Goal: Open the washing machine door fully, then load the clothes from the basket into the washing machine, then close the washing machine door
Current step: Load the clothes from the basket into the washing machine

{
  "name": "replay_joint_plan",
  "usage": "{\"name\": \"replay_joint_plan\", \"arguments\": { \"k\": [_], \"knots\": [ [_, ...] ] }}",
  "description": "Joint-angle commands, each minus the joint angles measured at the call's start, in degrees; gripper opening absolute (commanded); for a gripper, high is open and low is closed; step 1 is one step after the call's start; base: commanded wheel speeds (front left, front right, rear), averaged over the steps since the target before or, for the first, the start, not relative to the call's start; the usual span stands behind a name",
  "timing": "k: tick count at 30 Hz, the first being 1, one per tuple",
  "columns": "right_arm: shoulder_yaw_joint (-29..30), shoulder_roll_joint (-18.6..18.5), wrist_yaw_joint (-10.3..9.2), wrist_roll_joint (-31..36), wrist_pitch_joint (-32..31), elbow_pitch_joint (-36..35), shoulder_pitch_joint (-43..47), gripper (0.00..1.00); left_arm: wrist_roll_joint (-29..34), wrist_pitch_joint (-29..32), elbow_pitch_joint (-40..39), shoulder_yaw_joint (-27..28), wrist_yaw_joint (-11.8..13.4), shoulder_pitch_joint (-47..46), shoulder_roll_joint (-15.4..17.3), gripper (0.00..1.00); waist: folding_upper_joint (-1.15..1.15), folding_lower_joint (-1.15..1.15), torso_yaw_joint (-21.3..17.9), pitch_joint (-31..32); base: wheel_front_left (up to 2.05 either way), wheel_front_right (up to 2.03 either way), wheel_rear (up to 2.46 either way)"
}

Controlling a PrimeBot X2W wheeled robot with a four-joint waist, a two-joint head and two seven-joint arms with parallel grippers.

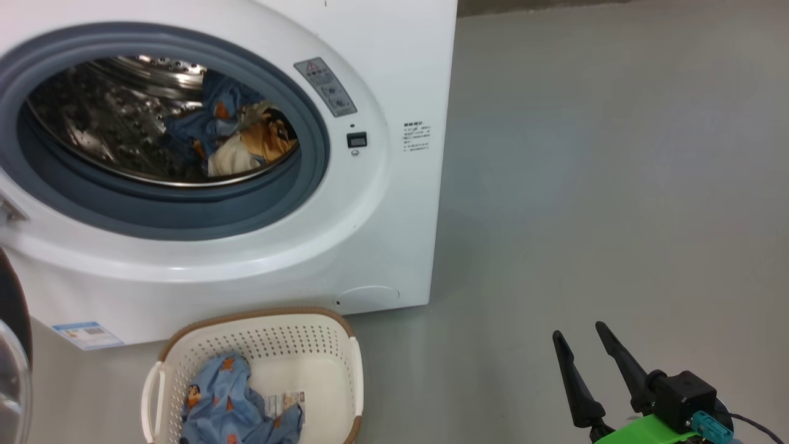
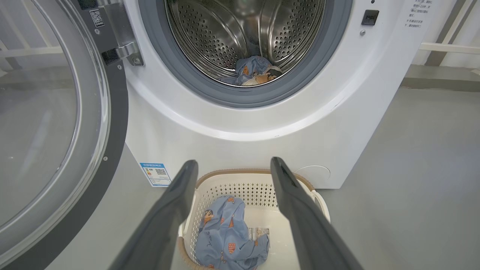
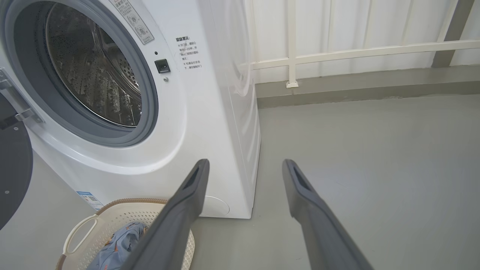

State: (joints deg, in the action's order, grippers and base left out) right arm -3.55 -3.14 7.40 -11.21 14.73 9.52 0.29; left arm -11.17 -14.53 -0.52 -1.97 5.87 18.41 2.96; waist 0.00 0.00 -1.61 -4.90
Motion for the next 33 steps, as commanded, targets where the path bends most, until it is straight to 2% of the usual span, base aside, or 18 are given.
{"name": "replay_joint_plan", "arguments": {
  "k": [1,7,23,33],
  "knots": [
    [-1.61,-0.05,0.09,-0.14,0.27,-1.52,-0.73,1.0,-0.65,-0.47,-0.75,1.58,0.2,-2.43,-0.08,1.0,0.0,0.0,0.18,-1.36,0.0,0.0,0.0],
    [-2.23,-0.2,0.09,-0.4,0.27,-1.84,-2.1,1.0,-1.57,-0.47,1.79,1.45,-0.8,-5.87,-0.08,1.0,0.0,0.0,0.04,-5.7,0.0,0.0,0.0],
    [-3.06,-0.47,0.09,-0.72,0.27,-3.52,-8.93,1.0,1.29,-0.47,11.9,4.07,-6.53,-24.0,0.01,1.0,0.0,0.0,-0.84,-22.23,0.0,0.0,0.0],
    [-4.17,-0.26,0.09,-0.55,0.27,-4.1,-13.7,1.0,2.94,-0.47,23.14,6.36,-9.22,-36.02,1.74,1.0,0.0,0.0,-2.01,-32.17,0.0,0.0,0.0]
  ]
}}
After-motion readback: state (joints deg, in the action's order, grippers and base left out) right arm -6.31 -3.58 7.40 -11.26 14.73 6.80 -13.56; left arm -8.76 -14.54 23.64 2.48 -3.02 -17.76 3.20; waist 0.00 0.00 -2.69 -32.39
